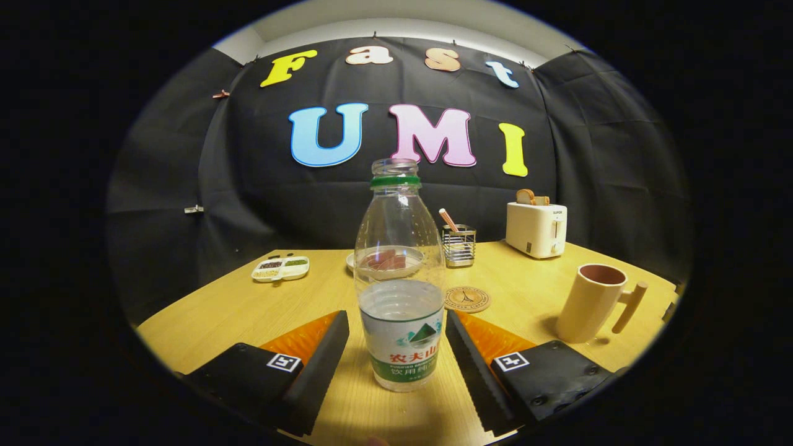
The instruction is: Take the bottle from table, then pour the juice into the cup, finally place the bottle on the coaster
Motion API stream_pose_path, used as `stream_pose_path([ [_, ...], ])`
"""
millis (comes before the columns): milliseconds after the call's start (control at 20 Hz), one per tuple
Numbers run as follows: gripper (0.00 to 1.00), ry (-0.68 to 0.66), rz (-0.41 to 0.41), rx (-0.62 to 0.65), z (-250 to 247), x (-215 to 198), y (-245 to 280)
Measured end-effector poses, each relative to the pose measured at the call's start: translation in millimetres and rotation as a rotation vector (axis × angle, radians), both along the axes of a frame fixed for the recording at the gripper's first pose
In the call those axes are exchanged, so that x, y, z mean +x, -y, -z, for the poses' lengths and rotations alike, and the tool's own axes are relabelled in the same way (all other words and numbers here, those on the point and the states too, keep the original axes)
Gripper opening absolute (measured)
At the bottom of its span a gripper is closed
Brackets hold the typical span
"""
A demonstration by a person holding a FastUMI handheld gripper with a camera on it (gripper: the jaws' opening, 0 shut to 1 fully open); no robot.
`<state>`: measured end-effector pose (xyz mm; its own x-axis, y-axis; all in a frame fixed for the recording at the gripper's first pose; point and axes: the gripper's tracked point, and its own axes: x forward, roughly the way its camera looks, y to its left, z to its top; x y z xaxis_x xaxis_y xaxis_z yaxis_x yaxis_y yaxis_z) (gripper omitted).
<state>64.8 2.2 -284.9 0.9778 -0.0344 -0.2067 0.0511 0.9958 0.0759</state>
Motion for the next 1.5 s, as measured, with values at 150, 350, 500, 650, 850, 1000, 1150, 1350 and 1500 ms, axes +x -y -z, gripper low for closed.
stream_pose_path([
  [150, 0.97, -0.002, -0.014, -0.006, 6.8, 10.5, -0.9],
  [350, 0.75, -0.028, -0.018, -0.010, 4.8, 10.5, 4.6],
  [500, 0.73, -0.091, -0.027, 0.041, 2.9, 5.4, 0.6],
  [650, 0.73, -0.088, -0.024, 0.170, -24.0, -1.5, -4.7],
  [850, 0.73, -0.012, 0.047, 0.437, -64.0, -1.6, 2.8],
  [1000, 0.73, -0.010, 0.092, 0.605, -73.7, 2.3, 16.9],
  [1150, 0.73, -0.027, 0.135, 0.746, -70.2, 5.9, 35.7],
  [1350, 0.73, -0.007, 0.220, 0.871, -63.2, 12.2, 71.3],
  [1500, 0.73, -0.005, 0.266, 0.985, -52.6, 18.2, 83.7],
])
